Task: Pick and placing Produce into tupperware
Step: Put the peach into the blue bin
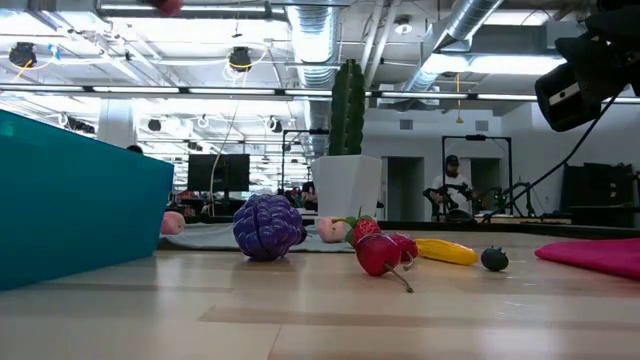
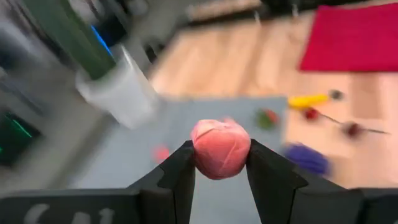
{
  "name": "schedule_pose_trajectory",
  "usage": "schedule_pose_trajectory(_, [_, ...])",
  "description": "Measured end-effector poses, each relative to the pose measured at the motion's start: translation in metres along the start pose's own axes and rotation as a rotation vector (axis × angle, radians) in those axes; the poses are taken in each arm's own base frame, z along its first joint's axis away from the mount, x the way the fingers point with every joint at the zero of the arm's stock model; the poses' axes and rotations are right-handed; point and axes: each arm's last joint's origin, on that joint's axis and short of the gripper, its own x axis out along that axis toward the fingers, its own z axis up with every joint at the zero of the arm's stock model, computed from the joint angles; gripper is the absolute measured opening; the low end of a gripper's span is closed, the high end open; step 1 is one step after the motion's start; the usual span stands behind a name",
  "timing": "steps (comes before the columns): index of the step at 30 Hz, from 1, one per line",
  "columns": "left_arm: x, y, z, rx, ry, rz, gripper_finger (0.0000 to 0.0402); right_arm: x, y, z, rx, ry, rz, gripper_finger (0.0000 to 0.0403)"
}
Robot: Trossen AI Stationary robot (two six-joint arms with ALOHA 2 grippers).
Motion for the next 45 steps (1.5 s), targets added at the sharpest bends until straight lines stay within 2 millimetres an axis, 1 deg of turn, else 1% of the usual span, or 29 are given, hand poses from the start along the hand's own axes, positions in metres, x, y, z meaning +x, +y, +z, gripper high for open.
schedule_pose_trajectory(2, [0.000, -0.002, -0.006, -0.091, 0.099, -0.066, 0.0119, 0.000, 0.000, 0.000, 0.000, 0.000, 0.000, 0.0123])
schedule_pose_trajectory(5, [0.001, -0.005, -0.016, -0.145, 0.240, -0.146, 0.0119, 0.000, 0.000, 0.000, 0.000, 0.000, 0.000, 0.0123])
schedule_pose_trajectory(9, [-0.001, -0.008, -0.026, -0.239, 0.356, -0.191, 0.0119, 0.000, 0.000, 0.000, 0.000, 0.000, 0.000, 0.0123])
schedule_pose_trajectory(13, [-0.001, -0.011, -0.030, -0.268, 0.443, -0.249, 0.0119, 0.000, 0.000, 0.000, 0.000, 0.000, 0.000, 0.0123])
schedule_pose_trajectory(17, [0.004, -0.017, -0.037, -0.312, 0.451, -0.305, 0.0119, 0.000, 0.000, 0.000, 0.001, 0.000, 0.000, 0.0123])
schedule_pose_trajectory(21, [0.011, -0.021, -0.053, -0.340, 0.475, -0.338, 0.0119, 0.000, 0.000, 0.000, 0.007, 0.000, 0.000, 0.0123])
schedule_pose_trajectory(25, [0.020, -0.019, -0.073, -0.383, 0.502, -0.326, 0.0119, 0.000, 0.000, 0.000, 0.018, 0.000, 0.000, 0.0123])
schedule_pose_trajectory(27, [0.024, -0.019, -0.078, -0.418, 0.514, -0.328, 0.0119, 0.000, -0.001, 0.000, 0.011, -0.002, -0.008, 0.0123])
schedule_pose_trajectory(32, [0.029, -0.021, -0.081, -0.435, 0.494, -0.366, 0.0119, 0.001, -0.004, 0.001, -0.001, -0.005, -0.028, 0.0123])
schedule_pose_trajectory(37, [0.032, -0.020, -0.089, -0.441, 0.535, -0.374, 0.0119, 0.002, -0.009, 0.002, -0.008, -0.014, -0.078, 0.0123])
schedule_pose_trajectory(45, [0.033, -0.019, -0.089, -0.424, 0.523, -0.370, 0.0119, 0.002, -0.011, 0.002, -0.008, -0.016, -0.087, 0.0123])
